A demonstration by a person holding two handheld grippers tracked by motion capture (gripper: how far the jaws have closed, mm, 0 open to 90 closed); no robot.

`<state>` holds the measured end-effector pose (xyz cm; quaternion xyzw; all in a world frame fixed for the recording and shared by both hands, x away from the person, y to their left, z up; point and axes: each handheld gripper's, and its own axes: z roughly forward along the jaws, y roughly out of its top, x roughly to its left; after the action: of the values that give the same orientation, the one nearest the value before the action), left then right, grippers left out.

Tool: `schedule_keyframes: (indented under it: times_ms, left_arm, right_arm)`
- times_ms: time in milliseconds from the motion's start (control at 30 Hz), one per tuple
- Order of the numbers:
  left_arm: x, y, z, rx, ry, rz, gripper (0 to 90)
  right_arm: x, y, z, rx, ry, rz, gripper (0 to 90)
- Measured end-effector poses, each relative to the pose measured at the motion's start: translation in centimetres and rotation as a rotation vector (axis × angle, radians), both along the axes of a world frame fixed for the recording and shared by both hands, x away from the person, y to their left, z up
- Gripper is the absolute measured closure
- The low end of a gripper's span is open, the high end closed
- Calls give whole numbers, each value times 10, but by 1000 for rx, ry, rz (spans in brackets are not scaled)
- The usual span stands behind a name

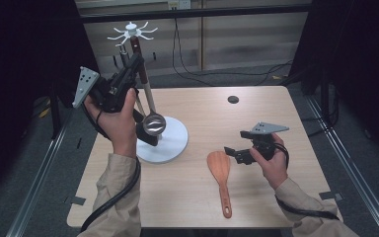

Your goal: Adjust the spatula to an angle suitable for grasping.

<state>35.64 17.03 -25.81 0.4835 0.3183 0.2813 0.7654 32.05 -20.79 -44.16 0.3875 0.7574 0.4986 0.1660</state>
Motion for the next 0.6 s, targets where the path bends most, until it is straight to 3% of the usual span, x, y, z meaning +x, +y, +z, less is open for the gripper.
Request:
schedule_keyframes:
  times_ms: [300, 600]
  left_arm:
    - [8, -7, 7, -26, 7, -19, 900]
    - [10, -5, 10, -47, 1, -5, 900]
  right_arm:
    - [0, -1, 1, 1, 1, 1, 81]
    - [0, -1, 0, 1, 2, 1, 81]
